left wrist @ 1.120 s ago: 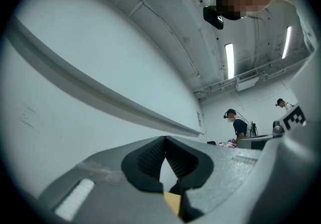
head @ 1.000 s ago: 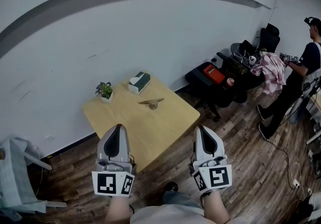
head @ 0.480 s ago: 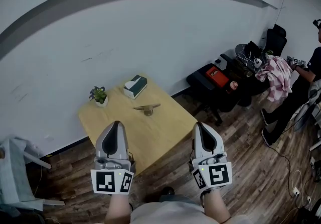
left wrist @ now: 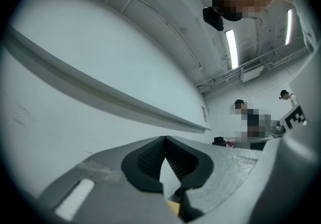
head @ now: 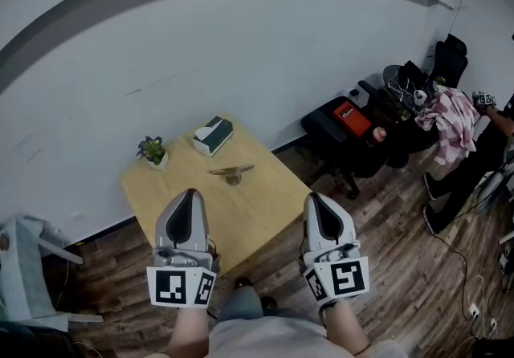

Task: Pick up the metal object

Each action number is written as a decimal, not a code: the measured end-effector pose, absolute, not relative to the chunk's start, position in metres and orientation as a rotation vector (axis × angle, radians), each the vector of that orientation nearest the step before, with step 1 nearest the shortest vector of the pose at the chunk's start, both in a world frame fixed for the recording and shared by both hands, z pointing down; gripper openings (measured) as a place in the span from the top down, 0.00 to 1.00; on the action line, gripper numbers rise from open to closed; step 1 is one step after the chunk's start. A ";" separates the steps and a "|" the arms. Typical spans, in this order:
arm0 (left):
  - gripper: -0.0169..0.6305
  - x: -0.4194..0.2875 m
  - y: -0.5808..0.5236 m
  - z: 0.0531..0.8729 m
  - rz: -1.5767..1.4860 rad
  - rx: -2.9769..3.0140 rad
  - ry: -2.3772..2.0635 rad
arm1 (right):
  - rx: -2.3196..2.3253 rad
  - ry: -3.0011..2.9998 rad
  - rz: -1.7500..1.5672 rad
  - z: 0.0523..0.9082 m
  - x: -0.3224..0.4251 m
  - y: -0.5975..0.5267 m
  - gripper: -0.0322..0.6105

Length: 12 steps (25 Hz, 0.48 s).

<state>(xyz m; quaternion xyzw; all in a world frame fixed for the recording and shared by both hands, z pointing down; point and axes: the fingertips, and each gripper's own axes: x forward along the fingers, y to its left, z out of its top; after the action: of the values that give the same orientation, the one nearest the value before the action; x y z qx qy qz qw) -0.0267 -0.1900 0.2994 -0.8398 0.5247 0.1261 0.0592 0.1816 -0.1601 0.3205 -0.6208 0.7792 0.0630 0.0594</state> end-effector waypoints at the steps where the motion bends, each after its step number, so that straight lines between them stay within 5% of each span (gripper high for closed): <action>1: 0.97 -0.026 -0.194 0.300 0.378 -2.543 1.592 | -1.878 2.360 0.184 0.322 0.183 -0.164 0.95; 12: 0.97 -0.016 -0.266 0.307 0.358 -2.549 1.609 | -1.882 2.368 0.168 0.327 0.192 -0.238 0.95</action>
<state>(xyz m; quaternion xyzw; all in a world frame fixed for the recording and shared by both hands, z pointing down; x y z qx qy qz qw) -0.0158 -0.2660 0.3074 -0.8386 0.5292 0.1179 0.0529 0.1923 -0.2376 0.3273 -0.6203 0.7804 0.0555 0.0562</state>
